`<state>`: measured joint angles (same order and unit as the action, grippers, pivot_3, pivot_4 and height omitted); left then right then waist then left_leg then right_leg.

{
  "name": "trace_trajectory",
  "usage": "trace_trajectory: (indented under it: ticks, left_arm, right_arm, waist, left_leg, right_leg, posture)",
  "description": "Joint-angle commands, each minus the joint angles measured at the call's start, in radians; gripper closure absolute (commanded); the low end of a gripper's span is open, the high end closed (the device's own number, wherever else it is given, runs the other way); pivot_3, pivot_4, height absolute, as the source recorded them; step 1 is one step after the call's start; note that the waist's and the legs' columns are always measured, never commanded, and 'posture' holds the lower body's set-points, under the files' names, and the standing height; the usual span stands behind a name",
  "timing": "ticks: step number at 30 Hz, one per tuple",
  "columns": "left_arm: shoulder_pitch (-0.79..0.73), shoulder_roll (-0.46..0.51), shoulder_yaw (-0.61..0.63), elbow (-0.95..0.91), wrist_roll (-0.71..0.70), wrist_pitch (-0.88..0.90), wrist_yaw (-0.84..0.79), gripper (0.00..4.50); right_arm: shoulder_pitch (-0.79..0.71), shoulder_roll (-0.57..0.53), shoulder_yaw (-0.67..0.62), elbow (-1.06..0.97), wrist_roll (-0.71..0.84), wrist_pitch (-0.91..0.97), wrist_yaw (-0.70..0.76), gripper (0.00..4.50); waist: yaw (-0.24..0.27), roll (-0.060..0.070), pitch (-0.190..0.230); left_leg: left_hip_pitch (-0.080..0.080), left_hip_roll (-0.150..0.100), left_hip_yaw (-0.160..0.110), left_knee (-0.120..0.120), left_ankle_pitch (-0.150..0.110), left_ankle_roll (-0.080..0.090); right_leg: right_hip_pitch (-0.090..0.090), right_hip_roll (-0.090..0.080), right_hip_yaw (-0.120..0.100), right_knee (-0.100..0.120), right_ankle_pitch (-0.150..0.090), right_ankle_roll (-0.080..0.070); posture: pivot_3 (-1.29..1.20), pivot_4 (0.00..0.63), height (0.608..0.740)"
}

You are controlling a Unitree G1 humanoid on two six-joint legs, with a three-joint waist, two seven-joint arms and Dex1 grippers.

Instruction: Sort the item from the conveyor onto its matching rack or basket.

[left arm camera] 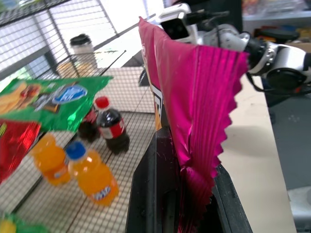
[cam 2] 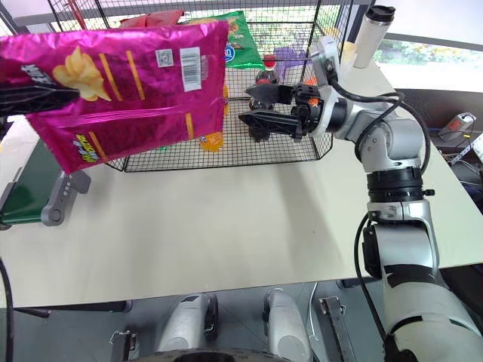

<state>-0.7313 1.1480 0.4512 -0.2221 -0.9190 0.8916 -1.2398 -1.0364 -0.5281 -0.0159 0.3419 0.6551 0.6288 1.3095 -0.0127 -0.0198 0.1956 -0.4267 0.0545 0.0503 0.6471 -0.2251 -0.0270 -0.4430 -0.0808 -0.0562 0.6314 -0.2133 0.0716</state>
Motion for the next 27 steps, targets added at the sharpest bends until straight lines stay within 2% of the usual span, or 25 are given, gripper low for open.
trace_trajectory:
  ticks: [1,9,12,14,19,20,24,25,26,27]
  left_arm:
    - [-0.072,-0.035,-0.049,0.012,-0.023,-0.046,0.005,4.48]
    - [-0.097,-0.082,-0.137,0.038,0.012,-0.095,0.005,4.48]
    - [-0.096,-0.101,-0.154,0.054,0.026,-0.115,0.01,4.5]
    - [-0.099,-0.111,-0.157,0.063,0.029,-0.121,0.018,4.5]
    - [-0.102,-0.129,-0.151,0.073,0.031,-0.127,0.033,4.5]
    - [-0.101,-0.13,-0.15,0.073,0.03,-0.127,0.036,4.5]
    - [-0.09,-0.132,-0.146,0.079,0.032,-0.118,0.053,4.5]
    - [-0.086,-0.131,-0.146,0.082,0.033,-0.112,0.061,3.91]
    - [-0.081,-0.129,-0.146,0.081,0.031,-0.107,0.065,3.71]
    - [-0.076,-0.128,-0.144,0.078,0.025,-0.102,0.065,3.16]
  right_arm:
    - [-0.061,0.037,-0.012,-0.017,0.028,-0.004,0.04,0.0]
    - [-0.077,0.101,-0.042,-0.103,0.136,0.112,0.058,0.0]
    - [-0.064,0.105,-0.033,-0.15,0.149,0.129,0.048,0.83]
    - [-0.054,0.103,-0.026,-0.172,0.14,0.127,0.04,1.92]
    - [-0.029,0.089,-0.02,-0.216,0.132,0.129,0.022,4.28]
    - [-0.027,0.089,-0.021,-0.22,0.133,0.131,0.017,4.4]
    - [-0.016,0.082,-0.029,-0.243,0.127,0.129,-0.023,4.4]
    - [-0.012,0.079,-0.031,-0.251,0.127,0.129,-0.034,4.5]
    - [-0.008,0.075,-0.034,-0.258,0.127,0.129,-0.043,4.5]
    - [-0.005,0.073,-0.037,-0.264,0.13,0.13,-0.052,4.5]
  waist:
    - [0.001,0.0,0.0]
    - [0.001,0.0,0.0]
    - [0.002,0.0,0.0]
    - [0.002,0.0,0.0]
    - [0.001,0.0,0.0]
    - [0.001,0.0,0.0]
    - [0.001,0.0,0.0]
    - [0.001,0.0,0.0]
    - [0.002,0.0,0.0]
    - [0.003,0.0,0.0]
  left_leg:
    - [0.0,0.0,0.0,0.0,0.0,0.0]
    - [0.0,0.0,0.0,0.001,0.0,0.0]
    - [0.0,0.0,0.0,0.001,0.0,0.0]
    - [0.0,0.0,0.0,0.001,0.0,0.0]
    - [0.0,0.0,0.0,0.001,0.0,0.0]
    - [0.0,0.0,0.0,0.001,0.0,0.0]
    - [0.0,0.0,0.0,0.001,0.0,0.0]
    - [0.0,0.0,0.0,0.001,0.0,0.0]
    - [0.0,0.0,0.0,0.001,0.0,0.0]
    - [0.0,0.0,0.0,0.001,0.0,0.0]
  right_leg:
    - [0.0,0.0,0.0,0.0,0.0,0.0]
    - [0.0,0.0,0.0,0.001,0.0,0.001]
    - [0.0,0.0,0.0,0.001,0.0,0.001]
    - [0.0,0.0,0.0,0.001,0.0,0.001]
    - [0.0,0.0,0.0,0.001,0.0,0.001]
    - [0.0,0.0,0.0,0.001,0.0,0.001]
    - [0.0,0.0,0.0,0.001,0.0,0.001]
    - [0.0,0.0,0.0,0.001,0.0,0.001]
    - [0.0,0.0,0.0,0.001,0.0,0.001]
    - [0.0,0.0,0.0,0.001,0.0,0.001]
  posture:
    - [0.0,0.15,0.74]
    - [0.0,0.15,0.74]
    - [0.0,0.15,0.74]
    - [0.0,0.15,0.74]
    - [0.0,0.15,0.74]
    - [0.0,0.15,0.74]
    - [0.0,0.15,0.74]
    - [0.0,0.15,0.74]
    - [0.0,0.15,0.74]
    - [0.0,0.15,0.74]
